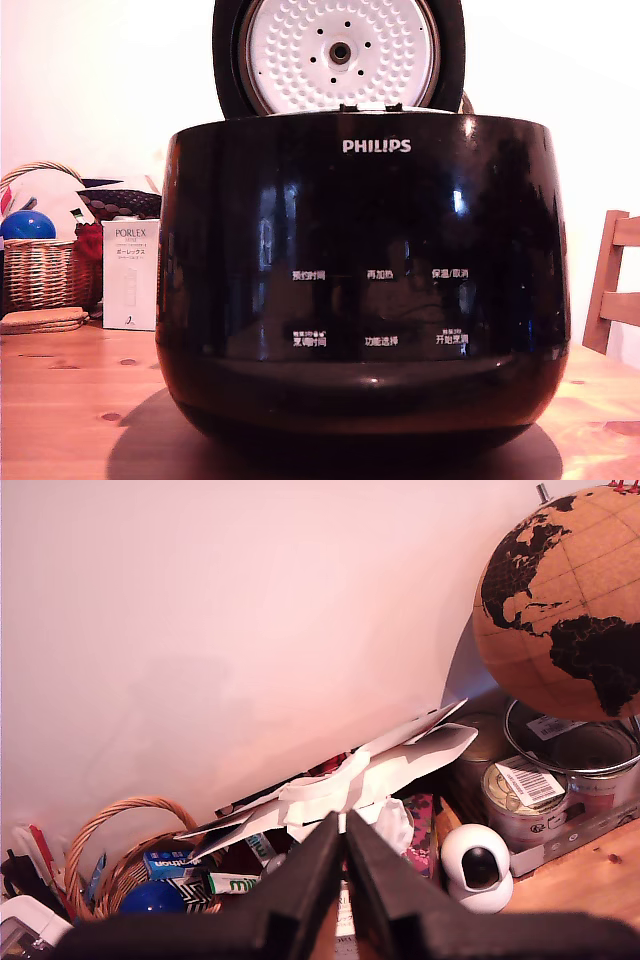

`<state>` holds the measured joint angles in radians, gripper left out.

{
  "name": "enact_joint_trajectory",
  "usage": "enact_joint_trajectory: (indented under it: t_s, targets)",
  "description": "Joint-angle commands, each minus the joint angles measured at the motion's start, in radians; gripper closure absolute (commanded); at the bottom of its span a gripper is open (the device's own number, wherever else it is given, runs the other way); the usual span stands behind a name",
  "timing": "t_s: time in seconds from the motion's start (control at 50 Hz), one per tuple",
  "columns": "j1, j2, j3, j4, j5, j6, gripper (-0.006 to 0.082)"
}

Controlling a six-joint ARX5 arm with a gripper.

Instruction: Close the rice cooker by pressing the lid down with medium force

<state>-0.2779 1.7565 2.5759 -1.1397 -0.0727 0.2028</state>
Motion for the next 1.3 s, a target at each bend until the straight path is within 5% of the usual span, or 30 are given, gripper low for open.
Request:
enact_joint_trajectory:
  t_s: [0.0, 0.34, 0.64, 1.28]
  targets:
    - [0.001, 0.017, -0.003, 0.012, 0.023, -0.021, 0.0787]
    - [0.001, 0.018, -0.003, 0.103, 0.093, -0.020, 0.0787]
    - [0.011, 0.084, -0.003, 0.208, 0.269, -0.053, 0.0787]
    - [0.000, 0.343, -0.003, 0.121, 0.685, -0.312, 0.0787]
